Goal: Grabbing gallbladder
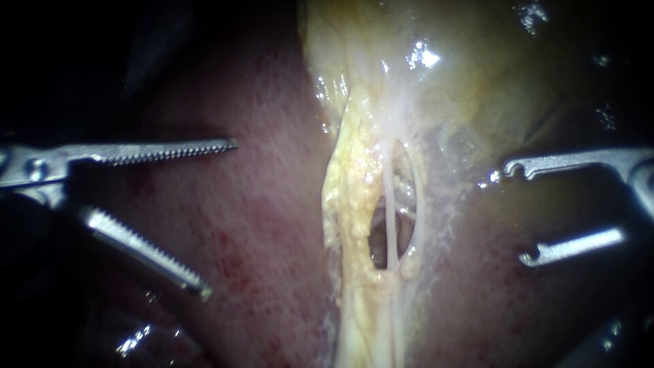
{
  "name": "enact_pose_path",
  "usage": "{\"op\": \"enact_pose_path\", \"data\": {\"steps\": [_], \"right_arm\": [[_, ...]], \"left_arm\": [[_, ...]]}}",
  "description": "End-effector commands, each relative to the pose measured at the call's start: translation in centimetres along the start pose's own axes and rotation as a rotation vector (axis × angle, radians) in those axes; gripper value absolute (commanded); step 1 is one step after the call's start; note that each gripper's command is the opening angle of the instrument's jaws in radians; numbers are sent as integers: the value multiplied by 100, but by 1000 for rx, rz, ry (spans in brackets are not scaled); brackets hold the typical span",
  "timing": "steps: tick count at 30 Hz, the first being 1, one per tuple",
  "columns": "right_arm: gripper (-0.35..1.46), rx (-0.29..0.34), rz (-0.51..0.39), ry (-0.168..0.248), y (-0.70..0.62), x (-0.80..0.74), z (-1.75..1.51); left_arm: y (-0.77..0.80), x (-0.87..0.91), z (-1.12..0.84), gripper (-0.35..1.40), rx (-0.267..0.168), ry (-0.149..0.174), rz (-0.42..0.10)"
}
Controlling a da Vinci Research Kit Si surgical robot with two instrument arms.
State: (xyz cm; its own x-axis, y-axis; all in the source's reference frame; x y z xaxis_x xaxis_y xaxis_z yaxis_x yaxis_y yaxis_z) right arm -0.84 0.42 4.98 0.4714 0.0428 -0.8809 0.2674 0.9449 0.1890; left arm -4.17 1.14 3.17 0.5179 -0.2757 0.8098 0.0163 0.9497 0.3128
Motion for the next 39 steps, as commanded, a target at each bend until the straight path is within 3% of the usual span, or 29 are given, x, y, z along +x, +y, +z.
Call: {"op": "enact_pose_path", "data": {"steps": [1,10,12,18,23,31,39], "right_arm": [[59,0,0,0,0,0,0],[59,1,-1,0,0,-1,-1],[59,1,-1,0,0,0,-1],[59,-3,-1,2,0,-1,-2],[60,-3,-1,3,-1,-1,-2],[60,-2,-1,3,-1,-1,-2],[60,-2,-1,3,-1,-1,-3]], "left_arm": [[1,0,1,109,-3,1,-1],[12,-12,24,101,-20,-14,-26],[17,-16,33,93,-24,-14,-46],[32,-19,61,91,-38,-13,-97],[38,-10,80,79,-47,-13,-165],[45,13,99,71,-55,-11,-209],[53,24,116,64,-62,-10,-241]]}}
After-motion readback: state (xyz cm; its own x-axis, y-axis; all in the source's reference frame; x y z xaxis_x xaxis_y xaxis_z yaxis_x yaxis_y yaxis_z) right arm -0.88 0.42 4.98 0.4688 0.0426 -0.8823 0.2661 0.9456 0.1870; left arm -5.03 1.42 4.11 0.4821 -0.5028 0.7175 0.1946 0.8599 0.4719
